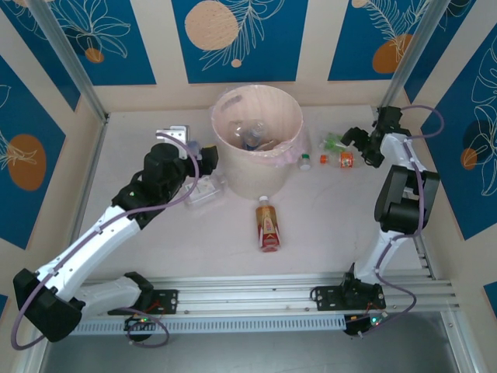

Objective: Put the plastic bottles in the bin

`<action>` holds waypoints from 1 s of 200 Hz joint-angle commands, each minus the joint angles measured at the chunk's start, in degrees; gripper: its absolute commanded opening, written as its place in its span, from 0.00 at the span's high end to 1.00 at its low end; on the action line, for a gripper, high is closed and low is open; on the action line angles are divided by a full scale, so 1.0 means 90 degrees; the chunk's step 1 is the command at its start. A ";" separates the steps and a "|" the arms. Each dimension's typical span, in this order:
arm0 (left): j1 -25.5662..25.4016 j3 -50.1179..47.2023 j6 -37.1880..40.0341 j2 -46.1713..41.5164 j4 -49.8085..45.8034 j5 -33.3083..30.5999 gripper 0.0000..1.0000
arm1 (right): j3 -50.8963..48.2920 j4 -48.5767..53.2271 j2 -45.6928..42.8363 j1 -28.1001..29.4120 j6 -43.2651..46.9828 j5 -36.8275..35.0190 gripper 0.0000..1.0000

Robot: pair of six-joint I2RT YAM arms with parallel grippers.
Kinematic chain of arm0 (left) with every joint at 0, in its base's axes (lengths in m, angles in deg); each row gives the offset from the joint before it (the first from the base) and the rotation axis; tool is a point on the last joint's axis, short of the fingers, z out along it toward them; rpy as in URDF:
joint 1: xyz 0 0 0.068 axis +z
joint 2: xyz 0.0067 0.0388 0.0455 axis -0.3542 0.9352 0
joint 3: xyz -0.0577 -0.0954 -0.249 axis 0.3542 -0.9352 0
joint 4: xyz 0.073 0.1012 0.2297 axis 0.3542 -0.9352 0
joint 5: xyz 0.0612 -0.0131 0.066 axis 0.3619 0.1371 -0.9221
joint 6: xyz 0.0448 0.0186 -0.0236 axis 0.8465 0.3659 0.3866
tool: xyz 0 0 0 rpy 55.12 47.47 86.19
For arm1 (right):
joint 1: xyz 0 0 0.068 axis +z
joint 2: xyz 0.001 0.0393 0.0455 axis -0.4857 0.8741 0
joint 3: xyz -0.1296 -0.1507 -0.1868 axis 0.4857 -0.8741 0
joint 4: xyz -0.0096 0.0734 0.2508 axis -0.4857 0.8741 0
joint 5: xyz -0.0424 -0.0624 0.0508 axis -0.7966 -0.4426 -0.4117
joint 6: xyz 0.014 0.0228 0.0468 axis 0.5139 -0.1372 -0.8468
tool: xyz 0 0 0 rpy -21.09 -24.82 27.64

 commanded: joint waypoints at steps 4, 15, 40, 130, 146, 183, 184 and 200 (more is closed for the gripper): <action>0.0186 -0.0194 -0.0263 -0.0198 0.0156 -0.0070 0.00 | 0.0248 0.0476 0.0129 0.0177 -0.1181 -0.0841 0.01; 0.0231 -0.0242 -0.0304 -0.0240 0.0143 -0.0047 0.00 | 0.0329 0.0685 0.0213 0.0231 -0.1653 -0.1160 0.01; 0.0322 -0.0380 -0.0361 -0.0347 0.0159 -0.0047 0.00 | 0.0116 0.0759 0.0340 0.0246 -0.2621 -0.0987 0.00; 0.0645 -0.0760 -0.0645 -0.0615 0.0200 0.0091 0.00 | 0.0040 0.0533 0.1019 0.0306 -0.3011 -0.0894 0.14; 0.0701 -0.0782 -0.0682 -0.0623 0.0217 0.0141 0.00 | -0.0086 0.0457 0.1023 0.0283 -0.2961 -0.0909 0.15; 0.0800 -0.0850 -0.0797 -0.0564 0.0285 0.0248 0.00 | 0.0076 0.0340 0.1299 0.0227 -0.3027 -0.0482 0.14; 0.0801 -0.0850 -0.0800 -0.0558 0.0284 0.0253 0.00 | 0.0096 0.0355 0.1312 0.0230 -0.3025 -0.0476 0.13; 0.0823 -0.0860 -0.0841 -0.0552 0.0275 0.0284 0.00 | 0.0271 0.0529 0.1466 0.0279 -0.2944 -0.0486 0.13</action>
